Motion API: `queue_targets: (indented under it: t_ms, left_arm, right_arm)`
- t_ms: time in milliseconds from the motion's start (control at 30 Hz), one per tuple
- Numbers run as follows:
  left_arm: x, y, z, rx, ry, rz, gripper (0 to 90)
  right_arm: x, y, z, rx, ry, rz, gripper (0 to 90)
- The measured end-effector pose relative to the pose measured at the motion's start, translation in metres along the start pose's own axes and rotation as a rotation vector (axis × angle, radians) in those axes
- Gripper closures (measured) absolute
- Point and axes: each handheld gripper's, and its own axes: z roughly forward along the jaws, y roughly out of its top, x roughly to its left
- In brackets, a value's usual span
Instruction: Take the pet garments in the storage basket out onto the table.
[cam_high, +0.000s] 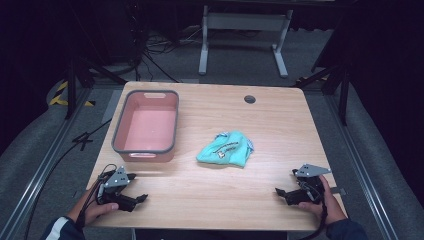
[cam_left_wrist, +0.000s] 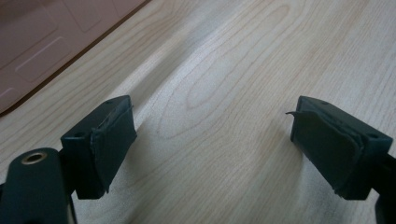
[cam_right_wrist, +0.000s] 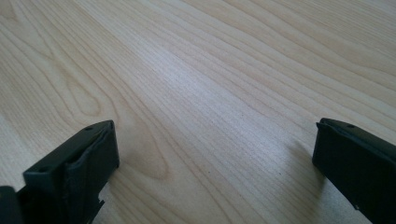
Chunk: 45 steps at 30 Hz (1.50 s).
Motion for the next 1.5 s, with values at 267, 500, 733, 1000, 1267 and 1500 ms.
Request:
queue_targets:
  t_ms: [267, 500, 733, 1000, 1267, 1500]
  left_arm:
    - [0.0001, 0.0, 0.0002, -0.001, -0.001, 0.0, 13.9]
    - [0.0004, 0.0005, 0.0007, 0.002, -0.001, 0.001, 13.2]
    - [0.0004, 0.0006, 0.0007, 0.002, -0.001, 0.0, 13.0]
    - [0.0004, 0.0006, 0.0007, 0.002, -0.001, 0.0, 13.0]
    - [0.0005, 0.001, 0.0012, 0.005, 0.001, -0.001, 12.1]
    - [0.0008, 0.0013, 0.0016, 0.006, -0.001, -0.001, 11.5]
  right_arm:
    - [0.0002, 0.0, -0.0002, -0.001, -0.001, 0.003, 0.6]
    - [0.0002, 0.0, -0.0002, -0.001, 0.0, 0.003, 0.6]
    - [0.0002, 0.0, -0.0002, -0.001, 0.0, 0.003, 0.6]
    - [0.0002, 0.0, -0.0002, -0.001, 0.0, 0.003, 0.6]
    - [-0.0001, 0.0, 0.0, -0.001, 0.001, -0.001, 0.6]
    - [-0.0002, 0.0001, 0.0001, -0.001, 0.002, -0.002, 0.6]
